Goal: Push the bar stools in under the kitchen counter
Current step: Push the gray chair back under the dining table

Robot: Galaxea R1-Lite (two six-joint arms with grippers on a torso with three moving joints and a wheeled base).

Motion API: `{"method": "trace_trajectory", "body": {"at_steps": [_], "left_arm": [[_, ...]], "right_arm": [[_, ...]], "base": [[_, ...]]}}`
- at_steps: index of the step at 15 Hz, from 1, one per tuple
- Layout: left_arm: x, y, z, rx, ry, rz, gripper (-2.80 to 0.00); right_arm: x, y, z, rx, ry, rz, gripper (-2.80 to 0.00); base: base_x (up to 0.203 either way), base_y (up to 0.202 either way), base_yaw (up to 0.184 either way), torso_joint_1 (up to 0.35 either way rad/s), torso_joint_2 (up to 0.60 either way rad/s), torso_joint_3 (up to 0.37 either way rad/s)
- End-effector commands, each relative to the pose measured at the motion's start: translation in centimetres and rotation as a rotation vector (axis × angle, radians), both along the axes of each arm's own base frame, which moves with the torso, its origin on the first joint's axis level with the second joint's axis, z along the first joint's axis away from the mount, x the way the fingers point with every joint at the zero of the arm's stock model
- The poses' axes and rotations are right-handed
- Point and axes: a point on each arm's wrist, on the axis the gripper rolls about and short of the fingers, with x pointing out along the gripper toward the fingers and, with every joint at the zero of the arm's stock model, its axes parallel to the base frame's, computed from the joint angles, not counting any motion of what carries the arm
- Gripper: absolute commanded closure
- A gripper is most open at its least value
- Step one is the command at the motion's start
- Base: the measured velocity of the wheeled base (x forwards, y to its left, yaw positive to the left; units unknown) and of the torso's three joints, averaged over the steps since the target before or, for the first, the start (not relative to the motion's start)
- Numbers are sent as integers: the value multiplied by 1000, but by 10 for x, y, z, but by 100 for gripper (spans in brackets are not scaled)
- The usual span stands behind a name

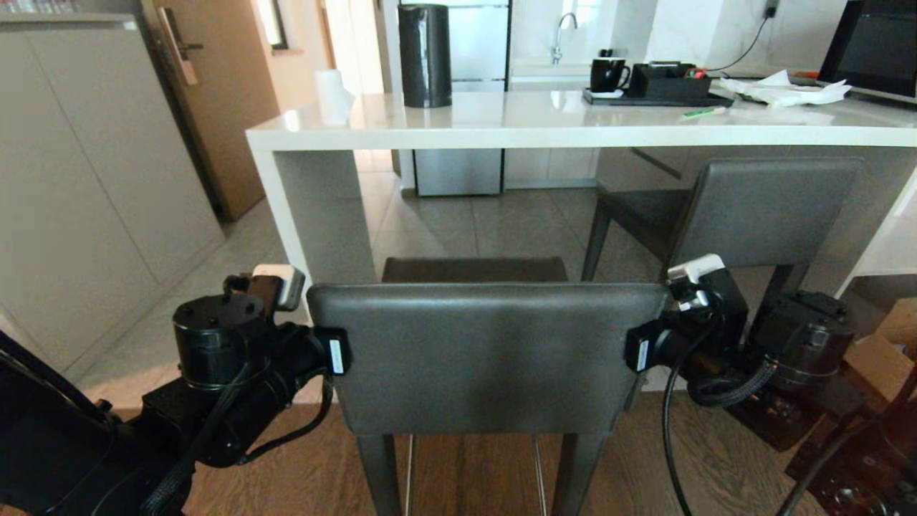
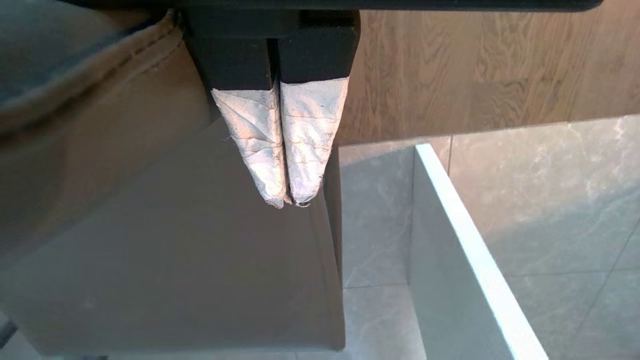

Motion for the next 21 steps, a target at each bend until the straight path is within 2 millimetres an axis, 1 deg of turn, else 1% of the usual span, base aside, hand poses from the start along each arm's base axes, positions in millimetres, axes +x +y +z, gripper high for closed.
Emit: {"method": "trace_trajectory", "body": {"at_steps": [1, 3, 4, 7, 10, 12, 14, 15, 17, 21], "left_arm": [[1, 2, 2, -7, -12, 14, 0], [2, 6, 1, -7, -9, 30, 0], [5, 9, 1, -7, -11, 43, 0], [20, 14, -3, -6, -10, 77, 0], [36, 12, -3, -8, -26, 90, 0], [41, 9, 2, 35, -57, 80, 0], [44, 9, 3, 34, -64, 79, 0], [41, 9, 2, 37, -56, 76, 0], [25, 8, -3, 48, -28, 51, 0], [-7, -8, -2, 49, -14, -48, 0]], "right_arm": [[14, 5, -2, 7, -22, -10, 0], [26, 12, -4, 9, -33, -5, 0], [29, 14, -5, 10, -35, -5, 0], [27, 13, -7, 6, -23, -5, 0], [24, 12, -11, -1, -7, -2, 0], [25, 12, -13, -4, 0, -4, 0], [25, 13, -14, -5, -1, -1, 0], [25, 13, -14, -4, -3, 0, 0], [26, 13, -16, -6, 2, 1, 0], [24, 12, -20, -10, 14, -1, 0]], "base": [[0, 0, 0, 0, 0, 0], [0, 0, 0, 0, 0, 0], [0, 0, 0, 0, 0, 0], [0, 0, 0, 0, 0, 0], [0, 0, 0, 0, 0, 0], [0, 0, 0, 0, 0, 0], [0, 0, 0, 0, 0, 0], [0, 0, 0, 0, 0, 0], [0, 0, 0, 0, 0, 0], [0, 0, 0, 0, 0, 0]]}}
